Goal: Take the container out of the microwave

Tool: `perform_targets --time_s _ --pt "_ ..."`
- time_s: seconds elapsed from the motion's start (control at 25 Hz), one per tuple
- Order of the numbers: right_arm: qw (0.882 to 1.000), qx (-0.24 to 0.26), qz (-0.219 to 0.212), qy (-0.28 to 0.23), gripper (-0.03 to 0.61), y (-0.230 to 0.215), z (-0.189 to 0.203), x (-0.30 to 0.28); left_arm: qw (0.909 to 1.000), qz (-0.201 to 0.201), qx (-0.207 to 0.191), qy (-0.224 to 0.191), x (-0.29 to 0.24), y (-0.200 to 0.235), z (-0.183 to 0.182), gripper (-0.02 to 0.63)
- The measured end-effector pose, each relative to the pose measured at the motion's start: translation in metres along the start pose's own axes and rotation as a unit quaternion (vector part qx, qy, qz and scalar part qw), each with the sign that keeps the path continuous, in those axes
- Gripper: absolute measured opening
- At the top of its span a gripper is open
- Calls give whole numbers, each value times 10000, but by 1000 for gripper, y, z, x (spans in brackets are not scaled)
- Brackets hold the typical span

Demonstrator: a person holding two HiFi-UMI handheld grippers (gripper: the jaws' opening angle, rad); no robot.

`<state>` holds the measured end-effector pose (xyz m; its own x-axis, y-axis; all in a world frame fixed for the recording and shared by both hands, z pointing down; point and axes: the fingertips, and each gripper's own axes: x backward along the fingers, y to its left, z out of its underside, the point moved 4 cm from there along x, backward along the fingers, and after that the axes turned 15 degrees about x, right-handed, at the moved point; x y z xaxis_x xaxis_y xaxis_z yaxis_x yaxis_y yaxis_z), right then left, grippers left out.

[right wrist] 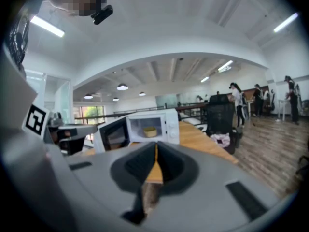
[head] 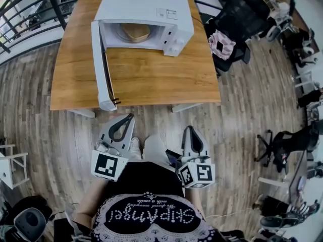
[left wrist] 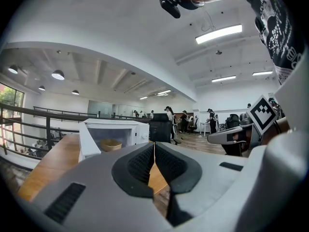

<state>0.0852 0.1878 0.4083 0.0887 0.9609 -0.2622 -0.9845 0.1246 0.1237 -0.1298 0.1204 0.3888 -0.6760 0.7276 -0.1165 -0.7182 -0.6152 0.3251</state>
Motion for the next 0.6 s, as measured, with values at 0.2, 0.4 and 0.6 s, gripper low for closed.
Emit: perform_targets --time_s 0.2,0.4,0.6 --pt "10000 11 -92 2 34 5 -1 -4 10000 -69 57 -21 4 3 0 32" --pt "9999 23 -168 -6 34 5 -2 -14 9999 -132 88 -25 0 7 -1 32" --pt "9996 37 -266 -36 34 -1 -4 -29 9998 -162 86 -99 -10 7 -7 32"
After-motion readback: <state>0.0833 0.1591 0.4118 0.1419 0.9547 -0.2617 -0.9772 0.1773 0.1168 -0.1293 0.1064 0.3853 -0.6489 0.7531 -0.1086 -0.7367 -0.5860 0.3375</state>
